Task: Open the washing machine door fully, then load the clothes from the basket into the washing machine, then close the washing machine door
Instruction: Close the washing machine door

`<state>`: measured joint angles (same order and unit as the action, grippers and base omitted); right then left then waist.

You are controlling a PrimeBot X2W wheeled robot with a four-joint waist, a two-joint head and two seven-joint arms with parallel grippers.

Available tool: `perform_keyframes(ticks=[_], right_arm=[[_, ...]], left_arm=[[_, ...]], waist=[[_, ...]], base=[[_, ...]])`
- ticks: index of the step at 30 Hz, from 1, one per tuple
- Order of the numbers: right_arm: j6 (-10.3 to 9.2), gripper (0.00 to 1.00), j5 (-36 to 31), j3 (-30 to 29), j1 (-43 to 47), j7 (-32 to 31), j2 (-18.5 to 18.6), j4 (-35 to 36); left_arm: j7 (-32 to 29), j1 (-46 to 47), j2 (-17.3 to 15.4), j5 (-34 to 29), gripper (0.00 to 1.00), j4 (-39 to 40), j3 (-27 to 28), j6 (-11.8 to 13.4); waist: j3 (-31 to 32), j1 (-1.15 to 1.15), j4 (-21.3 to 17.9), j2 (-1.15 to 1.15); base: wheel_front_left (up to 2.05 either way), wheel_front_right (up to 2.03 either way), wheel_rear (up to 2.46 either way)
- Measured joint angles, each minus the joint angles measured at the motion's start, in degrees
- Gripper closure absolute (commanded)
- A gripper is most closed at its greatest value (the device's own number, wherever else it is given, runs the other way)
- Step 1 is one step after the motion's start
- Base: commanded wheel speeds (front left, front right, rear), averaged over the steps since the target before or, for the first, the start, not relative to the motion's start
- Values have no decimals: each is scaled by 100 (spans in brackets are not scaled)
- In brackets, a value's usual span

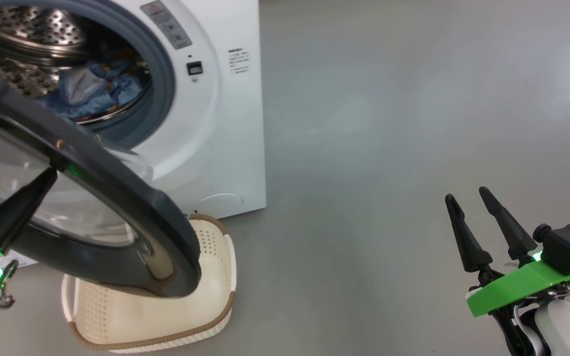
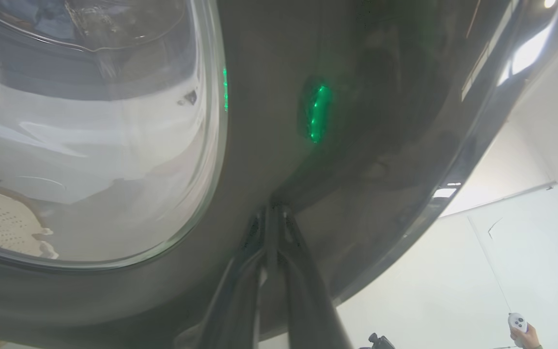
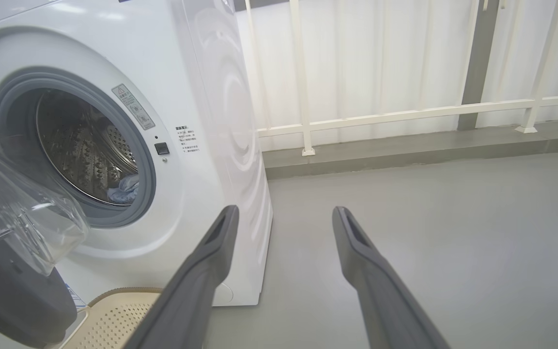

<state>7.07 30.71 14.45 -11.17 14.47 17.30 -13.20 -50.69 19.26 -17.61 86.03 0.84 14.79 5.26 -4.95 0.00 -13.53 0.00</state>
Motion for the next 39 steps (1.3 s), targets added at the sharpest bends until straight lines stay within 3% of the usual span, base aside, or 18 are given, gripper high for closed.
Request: perform_keyframes(ticks=[11, 33, 35, 36, 37, 39], right_arm=[[0, 0, -1, -24, 1, 0, -41, 5], [0, 0, -11, -153, 0, 0, -68, 2], [0, 0, -11, -166, 0, 0, -67, 2], [0, 0, -11, -170, 0, 0, -67, 2], [0, 0, -11, -174, 0, 0, -67, 2], [0, 0, -11, -182, 1, 0, -66, 2]], left_arm=[[238, 272, 135, -102, 100, -159, -80, -120], [345, 309, 201, -285, 100, -233, -124, -269], [435, 302, 200, -342, 52, -226, -76, -282], [459, 293, 198, -361, 5, -226, -48, -326], [517, 282, 197, -402, 0, -226, -24, -372], [627, 263, 189, -515, 0, -226, 15, -437]], waist=[[-47, 0, -209, 0], [-33, 0, 217, 0], [-25, 0, 255, 0], [-23, 0, 273, 0], [-21, 0, 288, 0], [-16, 0, 318, 0]], base=[[0, 0, 0], [0, 0, 0], [0, 0, 0], [0, 0, 0], [0, 0, 0], [0, 0, 0]])
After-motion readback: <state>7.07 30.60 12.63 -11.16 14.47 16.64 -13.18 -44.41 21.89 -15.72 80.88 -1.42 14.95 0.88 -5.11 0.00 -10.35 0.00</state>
